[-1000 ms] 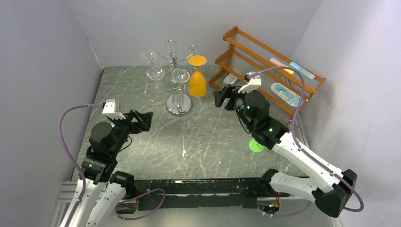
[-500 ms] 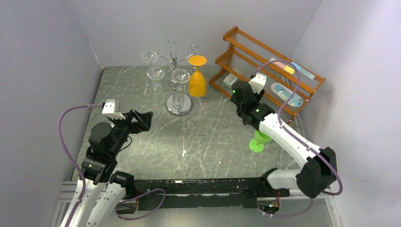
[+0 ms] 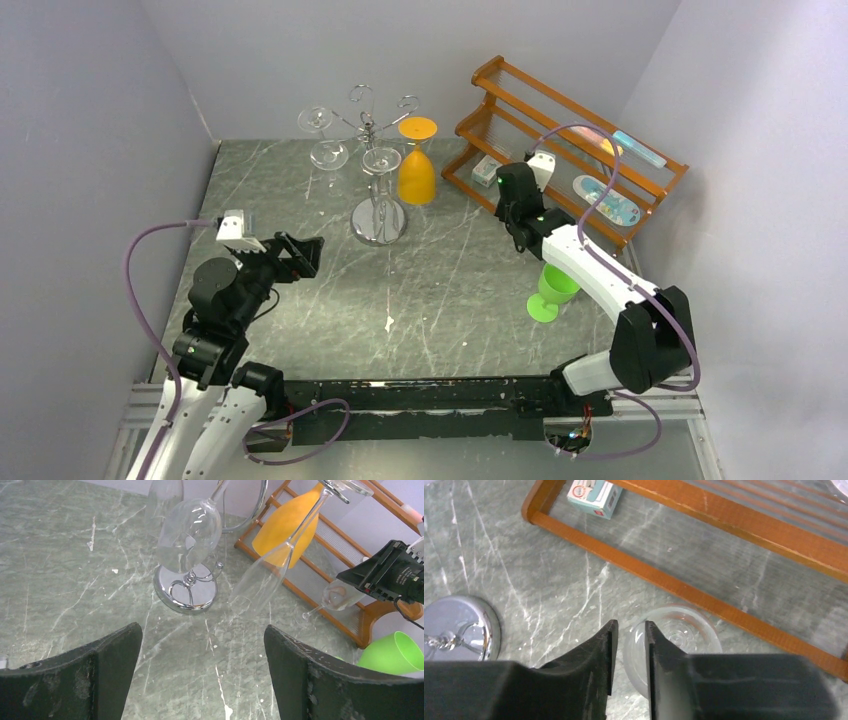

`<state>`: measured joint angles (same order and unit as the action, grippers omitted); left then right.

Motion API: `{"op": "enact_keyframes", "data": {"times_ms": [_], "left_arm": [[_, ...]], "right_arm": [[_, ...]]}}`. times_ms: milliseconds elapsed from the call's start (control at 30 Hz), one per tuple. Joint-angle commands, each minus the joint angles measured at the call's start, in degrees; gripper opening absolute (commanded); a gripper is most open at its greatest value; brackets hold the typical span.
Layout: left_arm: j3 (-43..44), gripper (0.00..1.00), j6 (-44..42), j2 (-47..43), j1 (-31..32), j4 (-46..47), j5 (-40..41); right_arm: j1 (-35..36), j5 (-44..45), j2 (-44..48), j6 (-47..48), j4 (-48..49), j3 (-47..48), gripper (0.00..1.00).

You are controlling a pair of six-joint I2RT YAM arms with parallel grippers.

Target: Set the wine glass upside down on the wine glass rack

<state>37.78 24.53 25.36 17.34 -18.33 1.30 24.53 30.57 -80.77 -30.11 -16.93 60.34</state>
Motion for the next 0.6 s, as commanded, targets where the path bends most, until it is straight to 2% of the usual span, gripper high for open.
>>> {"op": "enact_keyframes", "data": {"times_ms": [0,100,267,400,567], "left_arm": [[1.5,0.95,0.9,0.4,-0.3,-0.9,-0.7],[1.4,0.95,2.4,0.3,-0.3,-1.4,-0.8],[1.2,0.95,8.9,0.3,-0.3,-4.3,1.7],[2.5,0.96,21.4,0.6,-0.3,-12.3,5.3],[0.8,0.96,30.1,-0.1,-0.3,-14.0,1.9]], "right_arm": [[-0.5,-3.3,-0.5,1.0,0.0,1.1,0.21],[-0.5,-4.7,1.4,0.8,-0.3,0.7,0.01],[0.2,-10.1,6.8,-0.4,-0.3,-1.1,0.00],[2.2,-16.0,13.0,-2.2,2.9,-4.8,0.00],[6.0,-19.8,20.4,-3.0,7.0,-8.8,0.00]]}}
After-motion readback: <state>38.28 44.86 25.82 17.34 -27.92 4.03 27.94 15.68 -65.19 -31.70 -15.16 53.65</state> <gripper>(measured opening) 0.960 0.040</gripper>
